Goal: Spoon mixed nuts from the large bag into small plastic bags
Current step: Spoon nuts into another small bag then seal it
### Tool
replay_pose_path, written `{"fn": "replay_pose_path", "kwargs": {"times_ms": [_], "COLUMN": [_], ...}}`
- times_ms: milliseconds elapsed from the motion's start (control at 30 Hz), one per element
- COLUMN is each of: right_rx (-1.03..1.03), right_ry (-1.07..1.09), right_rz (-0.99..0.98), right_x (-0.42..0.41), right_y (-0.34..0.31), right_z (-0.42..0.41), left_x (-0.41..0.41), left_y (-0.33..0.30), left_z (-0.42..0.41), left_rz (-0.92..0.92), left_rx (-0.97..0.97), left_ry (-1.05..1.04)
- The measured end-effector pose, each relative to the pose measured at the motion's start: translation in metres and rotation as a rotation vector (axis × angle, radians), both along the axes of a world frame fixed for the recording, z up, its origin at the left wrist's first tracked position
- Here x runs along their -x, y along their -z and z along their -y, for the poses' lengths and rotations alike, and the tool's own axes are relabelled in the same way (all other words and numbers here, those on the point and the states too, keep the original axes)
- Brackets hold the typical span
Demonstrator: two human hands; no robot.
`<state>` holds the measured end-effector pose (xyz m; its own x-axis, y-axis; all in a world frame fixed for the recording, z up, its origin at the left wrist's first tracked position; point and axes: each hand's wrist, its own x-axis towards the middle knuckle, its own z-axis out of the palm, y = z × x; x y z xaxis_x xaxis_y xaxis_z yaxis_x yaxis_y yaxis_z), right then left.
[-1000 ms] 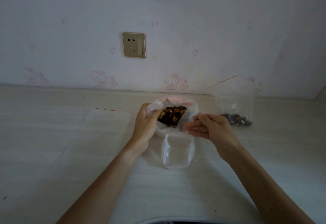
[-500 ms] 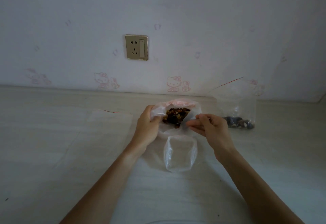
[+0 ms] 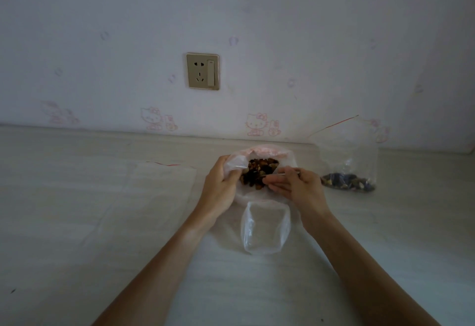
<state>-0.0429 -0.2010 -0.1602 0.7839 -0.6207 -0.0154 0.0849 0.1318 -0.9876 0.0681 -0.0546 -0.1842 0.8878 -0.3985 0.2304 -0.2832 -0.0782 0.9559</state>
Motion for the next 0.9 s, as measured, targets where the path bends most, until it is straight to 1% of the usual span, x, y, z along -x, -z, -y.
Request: {"fn": "replay_pose_path", "kwargs": {"times_ms": [133, 333, 500, 633, 733, 767, 833, 900], "right_rx": [-0.080, -0.143, -0.123, -0.109, -0.117, -0.124, -0.137, -0.152], "right_ry": [-0.018, -0.015, -0.021, -0.034, -0.037, -0.037, -0.043, -0.060], "right_rz": [0.043, 0.099, 0.110, 0.108, 0.123, 0.132, 0.155, 0.185], "right_x": [0.005, 0.011, 0.014, 0.018, 0.025, 0.029, 0.039, 0.051], "right_y": [0.005, 0.008, 0.001, -0.007, -0.014, -0.016, -0.022, -0.025], "right_z": [0.004, 0.012, 0.016, 0.016, 0.018, 0.019, 0.020, 0.022], "left_x": [0.002, 0.001, 0.001, 0.001, 0.009, 0.013, 0.024, 0.036], "left_y": [-0.003, -0.005, -0.009, -0.013, -0.015, -0.016, -0.017, -0.019], "left_z": [-0.001, -0.003, -0.007, -0.015, -0.024, -0.028, -0.034, -0.039], "left_rz": [-0.053, -0.039, -0.025, 0.020, 0.089, 0.143, 0.312, 0.446], "left_rx": [0.053, 0.063, 0.017, -0.090, -0.105, -0.098, -0.103, -0.111], "left_ry": [-0.024, -0.055, -0.080, -0.093, -0.107, -0.132, -0.196, -0.215]}}
